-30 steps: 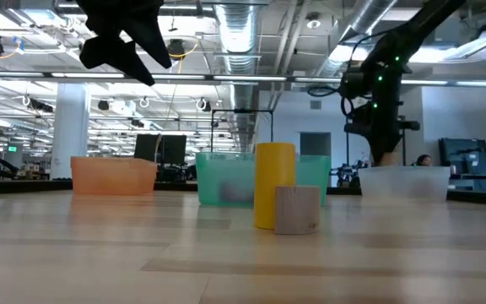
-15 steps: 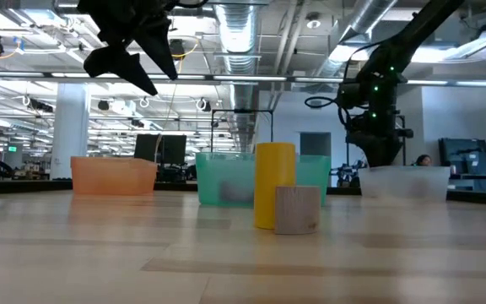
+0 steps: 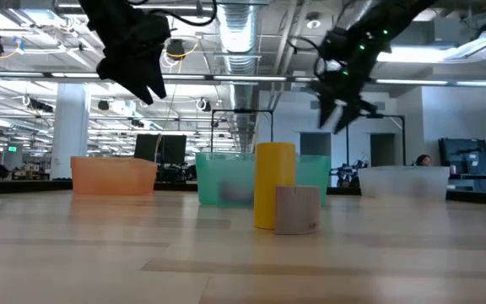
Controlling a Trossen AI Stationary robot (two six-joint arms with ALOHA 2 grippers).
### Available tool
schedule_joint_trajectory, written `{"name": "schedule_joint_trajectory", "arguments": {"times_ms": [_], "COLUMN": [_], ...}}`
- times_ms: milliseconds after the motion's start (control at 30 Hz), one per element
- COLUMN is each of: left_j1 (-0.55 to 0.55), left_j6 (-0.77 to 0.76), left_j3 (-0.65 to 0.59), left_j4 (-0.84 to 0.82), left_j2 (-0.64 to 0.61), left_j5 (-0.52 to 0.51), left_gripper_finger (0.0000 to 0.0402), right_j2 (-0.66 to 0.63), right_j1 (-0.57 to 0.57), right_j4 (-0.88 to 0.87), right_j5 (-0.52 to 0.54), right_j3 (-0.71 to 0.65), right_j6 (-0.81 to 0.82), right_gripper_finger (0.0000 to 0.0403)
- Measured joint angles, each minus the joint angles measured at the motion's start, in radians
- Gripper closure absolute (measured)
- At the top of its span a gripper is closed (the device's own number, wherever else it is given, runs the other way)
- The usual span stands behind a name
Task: Sort & place blocks by color
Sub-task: Put the red block into the blue bin
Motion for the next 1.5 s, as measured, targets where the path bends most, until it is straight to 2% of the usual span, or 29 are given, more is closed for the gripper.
{"name": "schedule_joint_trajectory", "arguments": {"times_ms": [133,200,267,333,433,567,633,767,833,933,1033,1167,1400,1500], "left_j1": [0.033,0.022,-0.022,-0.098,-0.247,-0.476,-0.595,-0.802,-0.877,-0.949,-0.997,-1.036,-1.064,-1.067], "left_j6": [0.067,0.080,0.104,0.125,0.112,-0.084,-0.166,-0.173,-0.229,-0.397,-0.478,-0.492,-0.552,-0.547], "left_j3": [0.000,0.000,0.000,0.000,0.000,0.000,0.000,0.001,0.001,0.001,0.001,0.001,0.001,0.001], "left_j4": [-0.072,-0.162,-0.247,-0.316,-0.348,-0.234,-0.116,0.119,0.170,0.187,0.226,0.250,0.247,0.230], "left_j2": [-0.060,-0.097,-0.125,-0.144,-0.153,-0.125,-0.086,0.013,0.073,0.165,0.249,0.343,0.420,0.425], "left_j5": [0.041,0.144,0.299,0.422,0.520,0.598,0.600,0.532,0.474,0.421,0.419,0.402,0.242,0.217], "left_gripper_finger": [0.0171,0.0171,0.0171,0.0171,0.0171,0.0171,0.0171,0.0171,0.0169,0.0164,0.0154,0.0140,0.0136,0.0136], "right_j2": [0.066,0.082,0.087,0.086,0.086,0.086,0.086,0.086,0.086,0.086,0.086,0.086,0.086,0.087], "right_j1": [0.115,0.169,0.221,0.260,0.298,0.308,0.309,0.309,0.309,0.309,0.309,0.309,0.309,0.309], "right_j4": [0.105,0.117,0.126,0.125,0.125,0.101,0.086,0.081,0.082,0.083,0.084,0.084,0.084,0.084], "right_j5": [-0.037,-0.050,-0.049,-0.050,-0.051,-0.049,-0.049,-0.050,-0.050,-0.050,-0.050,-0.054,-0.106,-0.111], "right_j3": [0.048,0.073,0.098,0.112,0.121,0.121,0.121,0.119,0.119,0.119,0.119,0.119,0.118,0.118], "right_j6": [0.031,0.025,0.005,-0.011,-0.013,-0.014,-0.018,-0.067,-0.092,-0.117,-0.120,-0.137,-0.136,-0.126], "right_gripper_finger": [0.0148,0.0148,0.0148,0.0148,0.0148,0.0148,0.0148,0.0148,0.0148,0.0148,0.0148,0.0148,0.0147,0.0147]}}
